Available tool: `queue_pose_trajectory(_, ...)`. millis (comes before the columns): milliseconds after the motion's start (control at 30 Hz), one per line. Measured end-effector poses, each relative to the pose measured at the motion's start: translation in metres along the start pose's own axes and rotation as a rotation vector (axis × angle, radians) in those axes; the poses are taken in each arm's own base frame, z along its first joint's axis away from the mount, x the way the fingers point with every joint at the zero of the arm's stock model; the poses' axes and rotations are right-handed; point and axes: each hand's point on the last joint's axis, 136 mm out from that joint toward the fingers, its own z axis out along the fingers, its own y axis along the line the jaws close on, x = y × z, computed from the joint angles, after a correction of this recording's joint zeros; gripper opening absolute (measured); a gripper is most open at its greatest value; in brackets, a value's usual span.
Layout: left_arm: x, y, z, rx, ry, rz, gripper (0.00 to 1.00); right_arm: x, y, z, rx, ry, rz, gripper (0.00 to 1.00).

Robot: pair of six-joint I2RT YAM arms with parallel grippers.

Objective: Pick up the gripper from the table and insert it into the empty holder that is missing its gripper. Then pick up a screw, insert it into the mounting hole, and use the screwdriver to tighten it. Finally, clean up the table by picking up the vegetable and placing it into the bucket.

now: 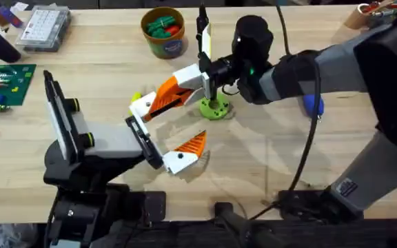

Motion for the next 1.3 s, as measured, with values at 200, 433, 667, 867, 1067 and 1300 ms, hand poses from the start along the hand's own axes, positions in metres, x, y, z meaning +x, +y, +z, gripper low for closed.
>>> queue_pose_trajectory(200, 0.0, 0.0, 0.0, 0.0, 0.0, 0.0, 0.987, 0.0, 0.0, 0.0, 0.0, 0.002, -0.013, 0.019)
queue_pose_trajectory(433, 0.0, 0.0, 0.0, 0.001, 0.0, 0.0, 0.987, 0.0, 0.0, 0.0, 0.0, 0.003, -0.013, 0.019)
queue_pose_trajectory(667, 0.0, 0.0, 0.0, 0.001, 0.0, 0.0, 0.987, 0.0, 0.0, 0.0, 0.0, 0.003, -0.016, 0.013)
queue_pose_trajectory(867, 0.0, 0.0, 0.0, 0.001, 0.0, 0.0, 0.987, 0.0, 0.0, 0.0, 0.0, 0.003, -0.016, 0.012)
queue_pose_trajectory(1067, 0.001, -0.003, 0.0, 0.019, 0.005, -0.01, 0.987, 0.006, 0.002, 0.006, 0.0, 0.034, -0.025, 0.747)
queue_pose_trajectory(1300, 0.002, -0.006, 0.0, 0.037, 0.007, -0.012, 0.987, 0.009, 0.003, 0.011, 0.0, 0.054, -0.031, 0.995)
